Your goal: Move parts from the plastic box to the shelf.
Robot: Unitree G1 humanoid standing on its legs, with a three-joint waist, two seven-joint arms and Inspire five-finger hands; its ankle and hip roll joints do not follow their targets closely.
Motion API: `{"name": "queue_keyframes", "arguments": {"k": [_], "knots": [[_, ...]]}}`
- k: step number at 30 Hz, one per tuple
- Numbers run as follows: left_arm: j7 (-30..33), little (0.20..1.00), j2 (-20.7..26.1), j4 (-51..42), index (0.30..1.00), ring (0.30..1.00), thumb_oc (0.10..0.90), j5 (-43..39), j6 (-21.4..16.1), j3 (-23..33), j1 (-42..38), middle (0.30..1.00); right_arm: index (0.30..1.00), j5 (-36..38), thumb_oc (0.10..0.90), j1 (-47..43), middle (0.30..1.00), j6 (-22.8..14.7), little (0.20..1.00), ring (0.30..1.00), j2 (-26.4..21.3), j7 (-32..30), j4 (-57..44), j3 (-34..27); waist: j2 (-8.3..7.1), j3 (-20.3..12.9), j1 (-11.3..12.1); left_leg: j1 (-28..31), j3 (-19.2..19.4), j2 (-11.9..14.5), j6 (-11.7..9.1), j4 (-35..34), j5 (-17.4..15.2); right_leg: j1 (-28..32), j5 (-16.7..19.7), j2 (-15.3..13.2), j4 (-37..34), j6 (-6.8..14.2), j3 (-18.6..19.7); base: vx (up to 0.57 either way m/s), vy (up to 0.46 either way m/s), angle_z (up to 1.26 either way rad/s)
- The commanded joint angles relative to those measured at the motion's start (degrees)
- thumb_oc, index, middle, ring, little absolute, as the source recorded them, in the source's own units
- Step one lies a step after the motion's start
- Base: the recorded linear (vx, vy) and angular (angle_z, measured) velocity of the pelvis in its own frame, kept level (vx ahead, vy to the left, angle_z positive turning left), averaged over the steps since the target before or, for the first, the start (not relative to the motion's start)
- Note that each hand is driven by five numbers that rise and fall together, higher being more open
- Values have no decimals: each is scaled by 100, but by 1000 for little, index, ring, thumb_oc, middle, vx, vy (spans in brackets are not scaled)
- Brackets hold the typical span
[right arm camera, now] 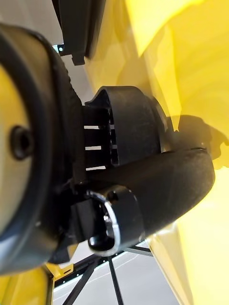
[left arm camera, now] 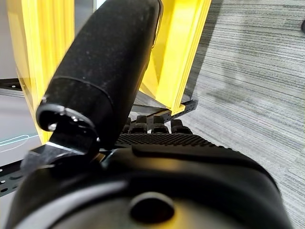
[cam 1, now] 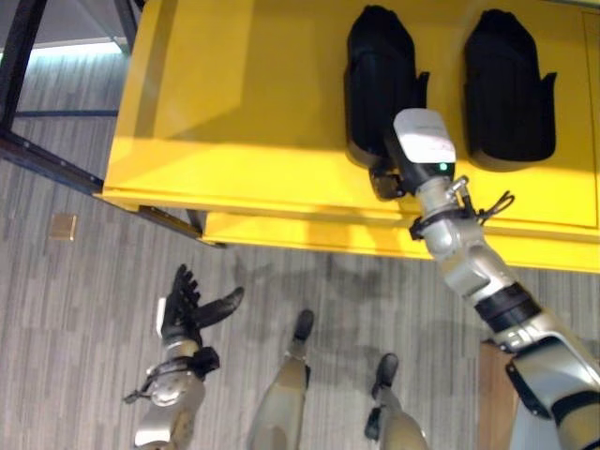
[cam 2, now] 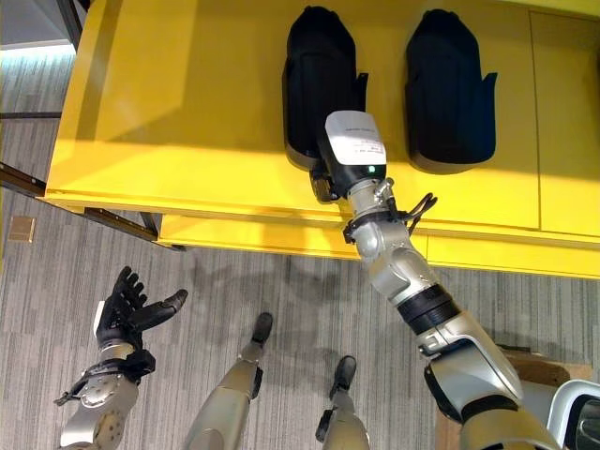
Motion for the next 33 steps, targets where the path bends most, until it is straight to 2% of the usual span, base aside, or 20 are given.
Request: {"name": "queue_keyframes", "arguments": {"k": [1,9,14,15,16,19,20,22,23,24,25,26,27,29,30,33], "knots": [[139,1000,422,-585,1000,1000,900,-157,-589,140,148,1000,300,-65,400,-1090,300,-205,300,300,286,-180,103,291,-189,-187,371,300,487,-186,353,117,-536,91,9,-373,490,154,273,0,0,0],[172,1000,429,-606,1000,1000,900,-172,-593,87,103,1000,300,46,400,-1237,300,-241,300,300,387,-224,97,353,-203,-168,418,251,450,-208,368,120,-551,114,90,-379,436,182,227,0,0,0],[191,1000,431,-678,1000,1000,900,-168,-582,87,143,1000,300,60,400,-1224,300,-266,300,300,488,-207,-27,358,-265,-201,440,236,492,-217,399,132,-599,133,219,-384,302,229,245,23,17,1],[199,1000,483,-675,1000,1000,900,-142,-574,125,165,1000,300,74,400,-1201,300,-274,300,300,542,-214,-58,364,-310,-217,433,243,511,-255,446,155,-649,114,489,-442,271,301,333,7,50,-2],[198,1000,485,-674,1000,1000,900,-143,-575,126,166,1000,300,74,400,-1200,300,-273,300,300,545,-214,-58,363,-316,-221,440,240,521,-255,450,155,-649,112,501,-444,259,305,343,11,66,-5],[207,1000,534,-668,1000,1000,900,-146,-592,181,164,1000,300,90,400,-1184,300,-281,300,300,620,-201,-73,373,-322,-259,444,305,558,-257,502,62,-650,21,859,-494,288,365,410,0,71,-11],[219,1000,589,-652,1000,1000,900,-163,-596,204,156,1000,300,116,400,-1240,300,-292,300,300,746,-157,-60,416,-288,-269,444,407,593,-200,552,-87,-566,-139,1008,-417,553,380,432,-28,102,-25],[220,1000,640,-614,1000,1000,900,-140,-604,178,99,1000,300,195,400,-1327,300,-315,300,300,813,-163,-30,436,-205,-239,415,512,637,-125,565,-279,-438,-360,638,-111,989,300,547,-19,74,-36],[211,1000,671,-583,1000,1000,900,-123,-602,141,54,1000,300,231,400,-1329,300,-344,300,300,823,-160,-17,446,-165,-239,362,573,620,-126,556,-369,-397,-402,316,168,1008,229,753,34,4,-28],[213,1000,696,-515,1000,1000,900,-112,-601,54,-23,1000,300,298,400,-1289,300,-394,300,300,791,-212,-22,439,-131,-261,279,614,544,-152,545,-478,-307,-492,-40,560,982,84,1140,30,-20,-14],[214,1000,693,-507,1000,1000,900,-113,-605,48,-34,1000,300,300,400,-1291,300,-396,300,300,784,-214,-21,440,-131,-271,291,600,551,-143,537,-503,-276,-530,-34,568,1003,76,1149,66,-40,0],[158,1000,702,-470,1000,1000,900,-80,-588,-46,-74,1000,300,371,400,-1251,300,-414,300,300,729,-257,-55,478,-54,-313,232,722,378,-204,492,-676,-153,-629,-246,913,924,-150,1593,60,-81,21],[119,1000,684,-466,1000,1000,900,-68,-570,-82,-77,1000,300,386,400,-1274,300,-434,300,300,711,-277,-73,496,-40,-320,223,750,277,-262,475,-713,-117,-658,-219,1059,831,-235,1745,77,-122,37],[65,1000,615,-298,1000,1000,900,-68,-548,-127,-77,1000,300,400,400,-1220,300,-436,300,300,609,-304,-15,524,8,-347,211,886,83,-287,431,-800,-48,-479,-251,1047,731,-307,1815,15,-206,64],[45,1000,574,-228,1000,1000,900,-58,-539,-195,-84,1000,300,449,400,-1195,300,-456,300,300,593,-302,40,528,59,-378,156,902,-41,-266,401,-836,4,-407,-251,1136,677,-334,1884,-16,-255,77],[5,1000,476,-111,1000,1000,900,-200,-501,-199,-43,1000,300,444,400,-1061,300,-427,300,300,530,-297,68,498,85,-496,165,1049,-114,-202,342,-992,104,-195,-291,1111,503,-383,1594,-21,-189,72]]}}
